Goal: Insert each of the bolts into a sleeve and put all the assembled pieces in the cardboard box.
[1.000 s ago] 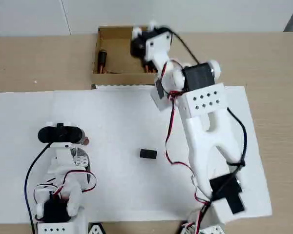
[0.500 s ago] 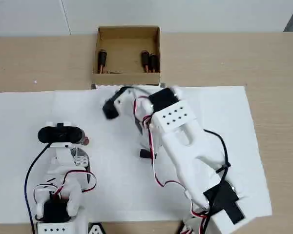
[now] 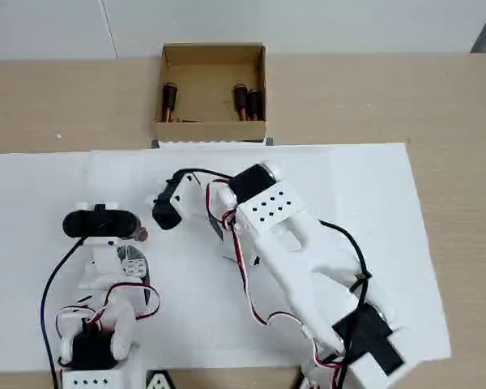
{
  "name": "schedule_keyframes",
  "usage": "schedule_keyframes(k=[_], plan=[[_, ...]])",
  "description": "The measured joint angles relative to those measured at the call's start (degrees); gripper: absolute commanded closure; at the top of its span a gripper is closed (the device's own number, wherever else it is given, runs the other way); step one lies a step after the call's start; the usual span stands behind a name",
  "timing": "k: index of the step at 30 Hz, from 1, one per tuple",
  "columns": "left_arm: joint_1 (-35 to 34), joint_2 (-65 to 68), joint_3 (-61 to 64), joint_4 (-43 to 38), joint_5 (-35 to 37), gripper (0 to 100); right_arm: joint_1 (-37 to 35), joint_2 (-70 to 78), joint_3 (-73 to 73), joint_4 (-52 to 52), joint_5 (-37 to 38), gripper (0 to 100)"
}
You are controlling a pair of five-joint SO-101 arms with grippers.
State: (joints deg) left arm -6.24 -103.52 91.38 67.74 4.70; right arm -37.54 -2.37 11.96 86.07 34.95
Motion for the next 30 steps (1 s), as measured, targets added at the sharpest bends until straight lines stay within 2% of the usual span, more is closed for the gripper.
schedule_keyframes(k=[12,17,19,23,30], plan=[[0.0,0.0,0.0,0.0,0.0,99,-0.4,0.0,12.7,-12.8,2.0,83.8],[0.0,0.0,0.0,0.0,0.0,99,-0.4,3.1,13.6,-16.8,3.2,84.2],[0.0,0.0,0.0,0.0,0.0,99,-0.4,4.5,13.5,-17.6,3.2,87.1],[0.0,0.0,0.0,0.0,0.0,99,-0.1,5.6,13.5,-19.3,3.2,99.8],[0.0,0.0,0.0,0.0,0.0,99,1.1,6.2,13.3,-20.7,3.2,99.4]])
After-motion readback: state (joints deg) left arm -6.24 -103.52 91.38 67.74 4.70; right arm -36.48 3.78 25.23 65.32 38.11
